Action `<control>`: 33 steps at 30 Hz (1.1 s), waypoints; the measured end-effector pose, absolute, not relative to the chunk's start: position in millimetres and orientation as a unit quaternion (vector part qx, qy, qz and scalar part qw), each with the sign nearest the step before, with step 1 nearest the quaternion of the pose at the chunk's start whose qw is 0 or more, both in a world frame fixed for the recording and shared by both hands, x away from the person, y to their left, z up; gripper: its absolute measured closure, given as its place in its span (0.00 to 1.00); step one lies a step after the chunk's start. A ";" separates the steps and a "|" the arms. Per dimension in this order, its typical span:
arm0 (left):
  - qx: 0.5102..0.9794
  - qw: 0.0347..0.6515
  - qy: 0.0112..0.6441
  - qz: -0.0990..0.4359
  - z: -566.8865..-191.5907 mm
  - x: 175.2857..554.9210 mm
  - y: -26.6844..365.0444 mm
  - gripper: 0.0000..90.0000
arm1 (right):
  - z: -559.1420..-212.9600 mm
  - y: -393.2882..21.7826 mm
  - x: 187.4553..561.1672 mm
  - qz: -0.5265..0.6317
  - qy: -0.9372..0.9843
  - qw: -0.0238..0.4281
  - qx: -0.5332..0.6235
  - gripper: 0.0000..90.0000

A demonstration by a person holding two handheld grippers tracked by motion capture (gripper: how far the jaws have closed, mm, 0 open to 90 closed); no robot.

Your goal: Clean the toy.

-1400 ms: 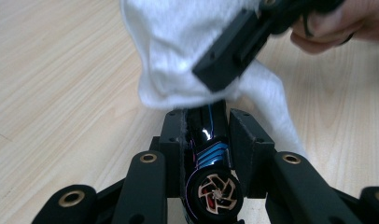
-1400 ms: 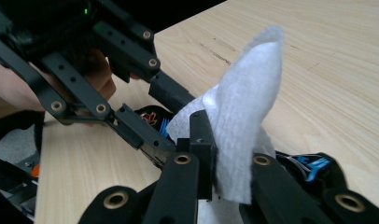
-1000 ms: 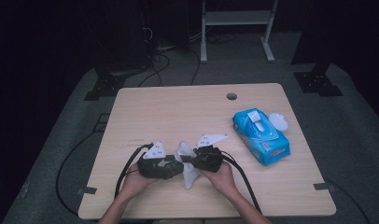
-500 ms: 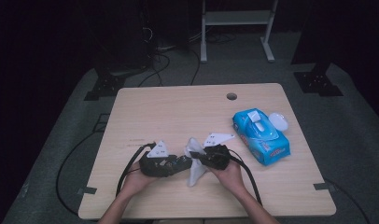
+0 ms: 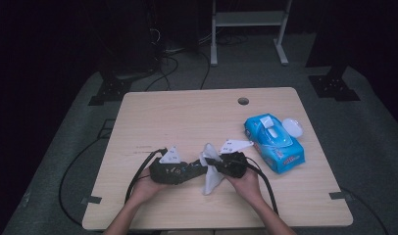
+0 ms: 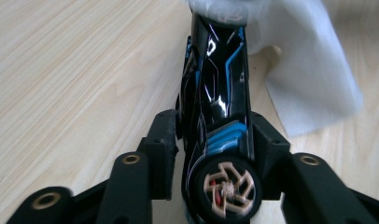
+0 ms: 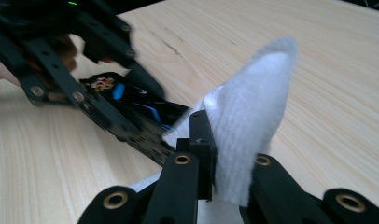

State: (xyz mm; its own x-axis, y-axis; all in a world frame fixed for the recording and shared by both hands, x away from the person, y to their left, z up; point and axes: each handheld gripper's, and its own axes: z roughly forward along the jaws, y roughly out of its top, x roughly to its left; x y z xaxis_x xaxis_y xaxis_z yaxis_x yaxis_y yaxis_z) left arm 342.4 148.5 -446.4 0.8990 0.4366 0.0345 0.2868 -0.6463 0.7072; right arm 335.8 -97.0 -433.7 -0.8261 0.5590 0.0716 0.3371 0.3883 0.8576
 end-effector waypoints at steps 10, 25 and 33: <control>0.905 0.363 0.203 0.095 -443.4 348.8 141.0 0.59 | -438.3 -125.6 342.1 0.492 0.809 0.103 0.304 0.95; 0.938 0.278 0.191 0.084 -440.3 360.8 99.7 0.63 | -446.9 -137.9 343.5 0.503 0.800 0.070 0.319 0.95; 0.923 0.332 0.178 0.080 -427.8 355.6 97.6 0.64 | -432.1 -136.5 341.1 0.545 0.777 0.045 0.311 0.95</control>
State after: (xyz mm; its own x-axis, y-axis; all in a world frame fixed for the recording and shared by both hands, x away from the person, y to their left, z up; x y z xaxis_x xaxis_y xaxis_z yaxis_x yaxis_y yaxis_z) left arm 355.6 97.6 -427.8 0.9242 0.3808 0.0290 0.2752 -0.7167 0.6408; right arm 341.1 -136.5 -432.1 -0.8025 0.5327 0.2687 0.4342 0.2124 0.8754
